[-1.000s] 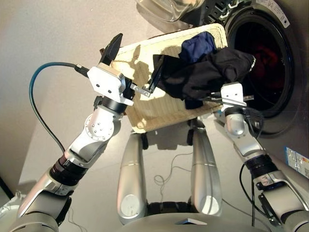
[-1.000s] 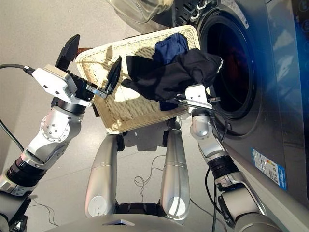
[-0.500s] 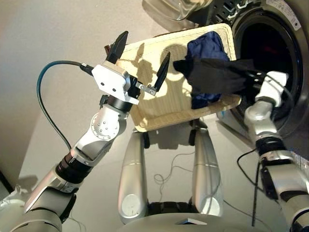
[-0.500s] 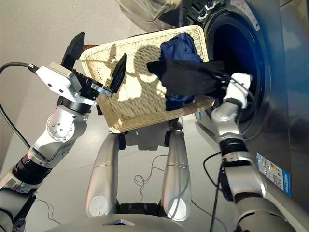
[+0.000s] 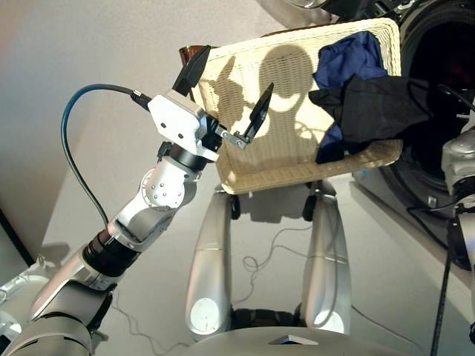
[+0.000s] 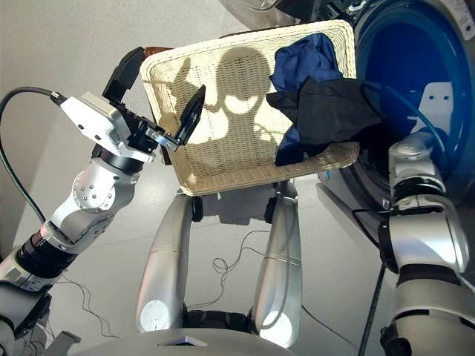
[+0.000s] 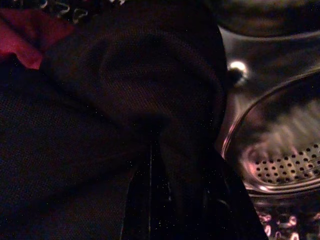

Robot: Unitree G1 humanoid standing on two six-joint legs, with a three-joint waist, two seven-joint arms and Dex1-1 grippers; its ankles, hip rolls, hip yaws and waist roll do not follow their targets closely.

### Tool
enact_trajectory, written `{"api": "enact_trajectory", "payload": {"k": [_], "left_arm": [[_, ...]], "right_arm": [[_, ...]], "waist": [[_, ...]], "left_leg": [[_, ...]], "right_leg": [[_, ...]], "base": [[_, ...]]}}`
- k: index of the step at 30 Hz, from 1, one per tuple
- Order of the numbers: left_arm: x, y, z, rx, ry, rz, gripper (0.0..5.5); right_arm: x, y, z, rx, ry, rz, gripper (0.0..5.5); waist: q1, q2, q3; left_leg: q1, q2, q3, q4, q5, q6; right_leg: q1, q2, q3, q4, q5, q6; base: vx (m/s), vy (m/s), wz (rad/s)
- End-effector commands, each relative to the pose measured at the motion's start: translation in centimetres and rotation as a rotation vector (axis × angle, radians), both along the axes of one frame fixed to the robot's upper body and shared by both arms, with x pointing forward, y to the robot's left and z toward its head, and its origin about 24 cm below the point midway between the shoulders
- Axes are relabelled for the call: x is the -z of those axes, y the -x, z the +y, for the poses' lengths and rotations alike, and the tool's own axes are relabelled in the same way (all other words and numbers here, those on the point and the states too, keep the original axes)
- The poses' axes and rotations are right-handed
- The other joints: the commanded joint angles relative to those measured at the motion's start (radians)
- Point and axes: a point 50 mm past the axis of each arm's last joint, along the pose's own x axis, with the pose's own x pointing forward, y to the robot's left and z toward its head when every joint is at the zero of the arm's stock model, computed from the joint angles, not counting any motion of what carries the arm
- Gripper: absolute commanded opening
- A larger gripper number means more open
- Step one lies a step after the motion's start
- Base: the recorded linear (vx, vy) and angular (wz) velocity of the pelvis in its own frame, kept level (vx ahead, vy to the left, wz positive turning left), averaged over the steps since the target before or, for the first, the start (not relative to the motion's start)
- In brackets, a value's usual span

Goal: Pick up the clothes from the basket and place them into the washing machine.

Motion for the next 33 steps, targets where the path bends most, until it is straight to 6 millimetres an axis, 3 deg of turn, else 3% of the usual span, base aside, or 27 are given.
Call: {"api": "enact_trajectory", "payload": {"k": [1, 6, 9, 21, 22, 23, 24, 29, 33], "left_arm": [[-2.3, 3.1, -0.4, 0.122, 0.088, -0.138, 5.5], [-2.2, 3.1, 0.1, 0.101, 0.084, -0.135, 5.5], [-2.4, 3.1, 0.4, 0.081, 0.102, -0.133, 5.5], [-2.7, 3.0, 0.8, 0.066, 0.154, -0.132, 5.5], [-2.7, 3.0, 0.8, 0.066, 0.154, -0.13, 5.5], [-2.7, 3.0, 0.7, 0.067, 0.154, -0.13, 5.5], [-2.7, 2.9, 0.8, 0.066, 0.155, -0.13, 5.5], [-2.8, 2.9, 0.9, 0.064, 0.15, -0.132, 5.5], [-2.9, 2.9, 1.0, 0.06, 0.165, -0.132, 5.5]], "right_arm": [[-10.6, 5.7, -5.4, 0.183, 0.191, -0.187, 0.0], [-12.0, 7.7, -6.8, 0.26, 0.138, -0.287, 0.0], [-12.8, 9.7, -7.8, 0.362, 0.051, -0.455, 0.0], [-14.2, 10.7, -7.3, 0.392, 0.038, -0.673, 0.0], [-14.2, 10.6, -7.3, 0.389, 0.039, -0.679, 0.41], [-14.1, 10.6, -7.3, 0.39, 0.039, -0.679, 2.22], [-14.0, 10.3, -7.2, 0.364, 0.009, -0.692, 5.5], [-12.9, 9.6, -7.2, 0.305, -0.055, -0.701, 5.5], [-10.6, 7.8, -6.5, 0.213, -0.139, -0.673, 5.5]], "waist": [[-0.022, 0.042, -0.017], [-0.029, 0.042, -0.017], [-0.033, 0.045, -0.017], [-0.037, 0.045, -0.017], [-0.036, 0.046, -0.017], [-0.036, 0.046, -0.017], [-0.036, 0.048, -0.017], [-0.04, 0.043, -0.017], [-0.043, 0.042, -0.017]], "left_leg": [[0.006, 0.022, -0.005, -0.027, 0.022, -0.057], [-0.022, 0.025, -0.001, -0.003, 0.013, -0.059], [-0.028, 0.024, -0.003, 0.008, 0.004, -0.059], [-0.046, 0.024, 0.0, 0.034, -0.009, -0.054], [-0.046, 0.025, 0.003, 0.035, -0.01, -0.053], [-0.046, 0.025, 0.003, 0.036, -0.01, -0.053], [-0.051, 0.024, 0.003, 0.034, -0.002, -0.051], [-0.049, 0.027, 0.004, 0.036, -0.004, -0.049], [-0.037, 0.029, 0.006, 0.035, -0.015, -0.048]], "right_leg": [[0.033, 0.026, -0.006, 0.032, -0.067, 0.012], [-0.001, 0.024, -0.002, 0.058, -0.073, 0.01], [-0.012, 0.023, 0.0, 0.075, -0.083, 0.009], [-0.035, 0.026, 0.013, 0.104, -0.095, 0.008], [-0.037, 0.026, 0.013, 0.105, -0.096, 0.008], [-0.037, 0.026, 0.013, 0.106, -0.096, 0.008], [-0.041, 0.026, 0.015, 0.102, -0.087, 0.007], [-0.039, 0.028, 0.017, 0.104, -0.087, 0.005], [-0.026, 0.032, 0.015, 0.107, -0.099, 0.003]], "base": [[0.0, 0.0, 0.0], [0.0, 0.0, 0.0], [0.0, 0.0, 0.0], [0.0, 0.0, 0.0], [0.0, 0.0, 0.0], [0.0, 0.0, 0.0], [0.0, 0.0, 0.0], [0.0, 0.0, 0.0], [0.0, 0.0, 0.0]]}}
